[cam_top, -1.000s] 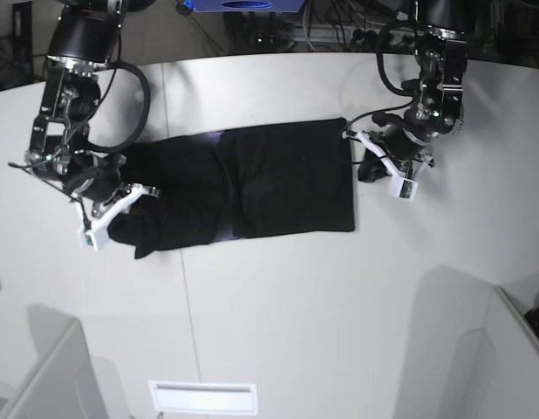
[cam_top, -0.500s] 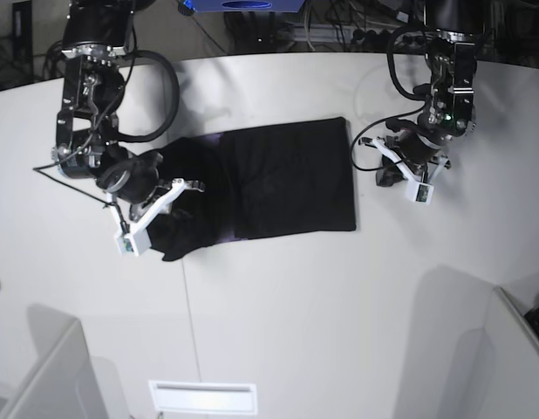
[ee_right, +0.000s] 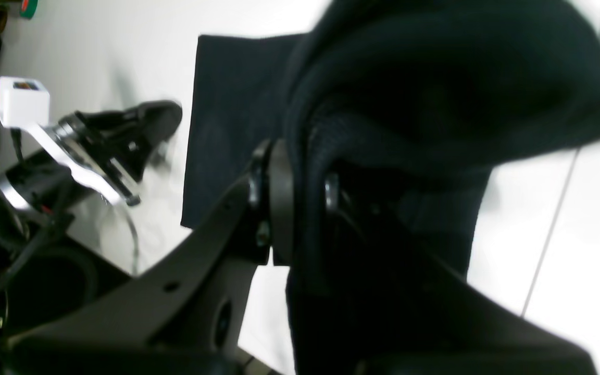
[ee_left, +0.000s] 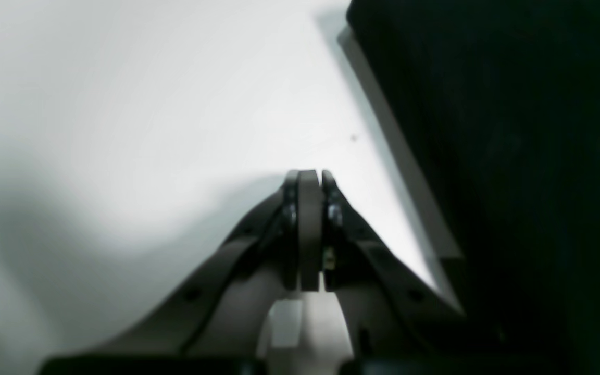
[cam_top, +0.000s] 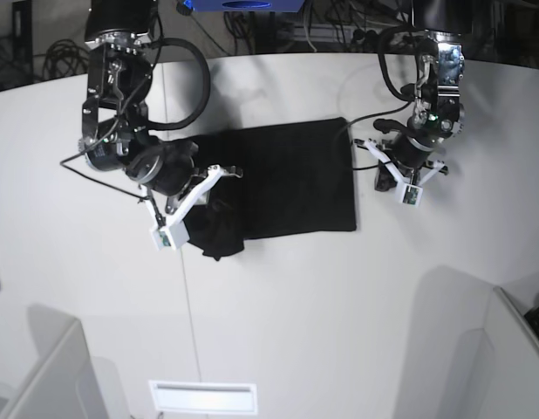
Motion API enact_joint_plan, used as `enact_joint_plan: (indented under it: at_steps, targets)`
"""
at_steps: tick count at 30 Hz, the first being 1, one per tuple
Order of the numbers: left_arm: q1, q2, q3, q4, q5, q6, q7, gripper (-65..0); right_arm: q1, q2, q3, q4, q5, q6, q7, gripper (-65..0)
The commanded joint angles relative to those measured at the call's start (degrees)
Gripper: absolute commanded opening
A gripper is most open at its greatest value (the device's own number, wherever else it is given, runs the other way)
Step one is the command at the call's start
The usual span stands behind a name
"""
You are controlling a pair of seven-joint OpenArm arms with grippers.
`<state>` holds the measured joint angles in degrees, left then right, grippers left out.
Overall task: Fold the T-shirt properly
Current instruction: 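Fold the end held by the right gripper over toward the left gripper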
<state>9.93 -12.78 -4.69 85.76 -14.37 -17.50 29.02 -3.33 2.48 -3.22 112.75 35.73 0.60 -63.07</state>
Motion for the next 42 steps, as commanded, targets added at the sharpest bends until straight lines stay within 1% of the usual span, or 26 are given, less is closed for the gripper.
enact_joint_plan:
  at_steps: [1, 9, 11, 14, 17, 20, 23, 24, 28, 30, 33, 38, 42]
  targets:
    - [0.40, -0.37, 0.07, 0.00, 0.96, 0.05, 2.68, -65.0, 0.92, -0.24, -0.95, 0.97, 1.33, 0.23, 1.13, -65.0]
    - [0.48, -0.28, 0.07, 0.53, 0.96, 0.05, 2.68, -65.0, 0.21, -0.33, -7.72, 0.35, 1.33, 0.15, 7.46, -65.0]
    - [0.57, -0.37, 0.07, 0.53, 0.96, 0.05, 2.68, -65.0, 0.30, -0.33, -8.78, -0.27, 1.24, -0.38, 8.26, -65.0]
    - [0.84, -0.37, 0.07, 0.62, 0.96, 0.05, 2.68, -65.0, 1.36, -0.41, -9.04, -2.55, 1.24, -2.58, 9.05, -65.0]
    - [0.84, -0.28, 0.07, 0.62, 0.96, 0.05, 2.68, -65.0, 1.88, -1.03, -9.13, -3.52, 1.24, -2.67, 9.05, -65.0]
    - [0.92, -0.19, 0.07, 0.62, 0.96, 0.05, 2.68, -65.0, 2.76, -1.56, -11.24, -3.87, 1.24, -2.84, 9.05, -65.0]
    - [0.92, -0.19, 0.16, 0.62, 0.96, 0.05, 2.68, -65.0, 4.34, -1.56, -14.05, -6.77, 1.24, -3.02, 11.60, -65.0]
    - [0.92, -0.19, 0.16, 0.62, 0.96, 0.05, 2.68, -65.0, 4.87, -1.56, -15.11, -7.91, 1.24, -3.55, 12.83, -65.0]
    - [1.01, -0.28, 0.16, 0.62, 0.96, 0.05, 2.68, -65.0, 6.54, -1.56, -20.73, -11.61, 1.33, -8.12, 15.90, -65.0]
    - [1.01, -0.28, 0.16, 0.62, 0.96, 0.05, 2.68, -65.0, 6.63, -1.56, -22.93, -11.78, 1.33, -9.00, 16.61, -65.0]
    - [1.01, -0.28, 0.16, 0.62, 0.96, -0.04, 2.68, -65.0, 6.45, -1.56, -24.60, -11.96, 1.33, -9.00, 17.05, -65.0]
    - [1.01, -0.54, 0.16, 0.62, 0.96, -0.04, 2.68, -65.0, 6.45, -1.56, -24.60, -12.22, 1.33, -9.00, 17.05, -65.0]
    - [1.01, -0.54, 0.16, 0.62, 0.96, -0.04, 2.68, -65.0, 6.89, -1.56, -24.69, -14.86, 1.33, -9.00, 17.05, -65.0]
